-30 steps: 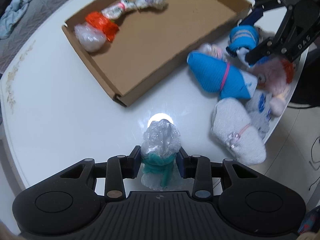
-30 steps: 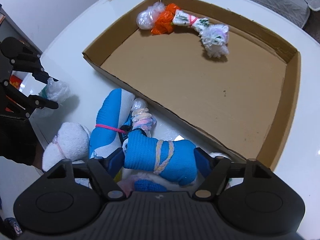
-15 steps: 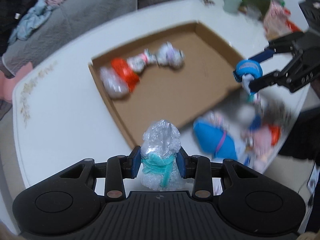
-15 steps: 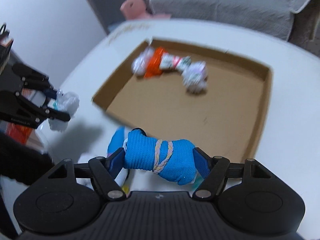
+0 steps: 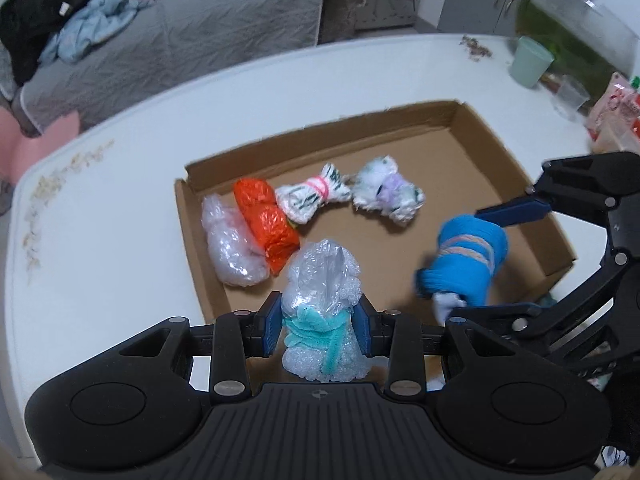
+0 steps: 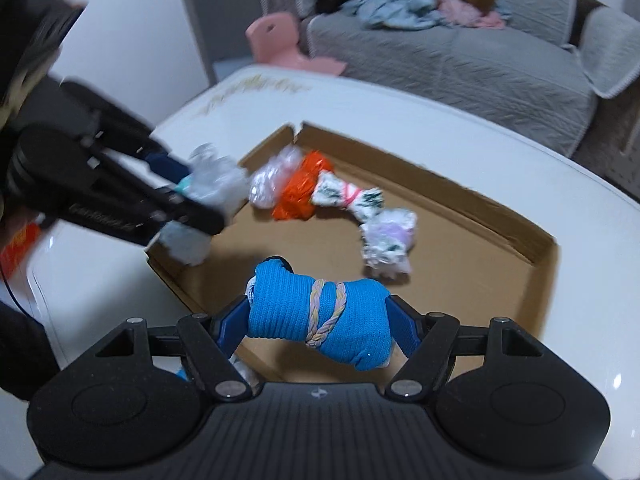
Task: Organize objects
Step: 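Carry both bundles into the box and lower them beside the other bundles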
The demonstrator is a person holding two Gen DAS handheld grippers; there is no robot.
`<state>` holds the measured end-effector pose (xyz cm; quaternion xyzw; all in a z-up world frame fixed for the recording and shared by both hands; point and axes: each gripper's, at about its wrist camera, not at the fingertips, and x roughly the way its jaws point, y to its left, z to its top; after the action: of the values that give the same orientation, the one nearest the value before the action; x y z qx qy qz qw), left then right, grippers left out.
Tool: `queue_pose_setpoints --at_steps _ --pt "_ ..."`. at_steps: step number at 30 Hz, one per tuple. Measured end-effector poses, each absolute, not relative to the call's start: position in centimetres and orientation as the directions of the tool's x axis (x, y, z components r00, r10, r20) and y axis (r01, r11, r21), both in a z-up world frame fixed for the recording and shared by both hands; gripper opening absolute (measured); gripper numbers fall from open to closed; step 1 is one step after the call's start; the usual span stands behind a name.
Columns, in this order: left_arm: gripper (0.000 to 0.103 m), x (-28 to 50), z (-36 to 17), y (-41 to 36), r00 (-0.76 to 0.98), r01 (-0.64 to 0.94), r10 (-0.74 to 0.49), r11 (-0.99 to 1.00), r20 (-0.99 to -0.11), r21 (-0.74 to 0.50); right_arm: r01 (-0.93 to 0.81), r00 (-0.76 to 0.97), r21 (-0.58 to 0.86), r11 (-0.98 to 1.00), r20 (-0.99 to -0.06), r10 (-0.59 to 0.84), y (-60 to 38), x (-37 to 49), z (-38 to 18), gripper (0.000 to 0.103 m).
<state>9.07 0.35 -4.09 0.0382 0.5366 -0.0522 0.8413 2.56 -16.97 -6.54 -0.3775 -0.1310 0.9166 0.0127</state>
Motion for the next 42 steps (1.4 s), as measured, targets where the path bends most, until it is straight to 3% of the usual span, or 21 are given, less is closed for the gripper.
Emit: queue_pose_setpoints --at_steps 11,22,37,42 --pt "0.044 12.3 -8.3 1.9 0.384 0.095 0.01 0.994 -0.923 0.051 0.129 -0.692 -0.31 -0.942 -0.709 0.139 -16.9 -1.5 -9.2 0.069" --pt "0.045 14.1 -8.6 2.9 0.401 0.09 0.005 0.995 -0.916 0.045 0.138 -0.77 -0.406 -0.903 -0.617 0.16 -16.7 -4.0 -9.1 0.069" --pt "0.048 13.8 -9.0 2.5 0.383 0.091 0.036 0.993 -0.923 0.076 0.183 -0.797 -0.464 -0.867 -0.586 0.145 -17.7 -3.6 -9.6 0.07" --pt "0.057 13.7 -8.9 2.4 0.386 0.084 0.056 0.992 -0.921 0.095 0.174 -0.797 -0.457 -0.872 -0.585 0.148 -17.4 -3.7 -9.5 0.071"
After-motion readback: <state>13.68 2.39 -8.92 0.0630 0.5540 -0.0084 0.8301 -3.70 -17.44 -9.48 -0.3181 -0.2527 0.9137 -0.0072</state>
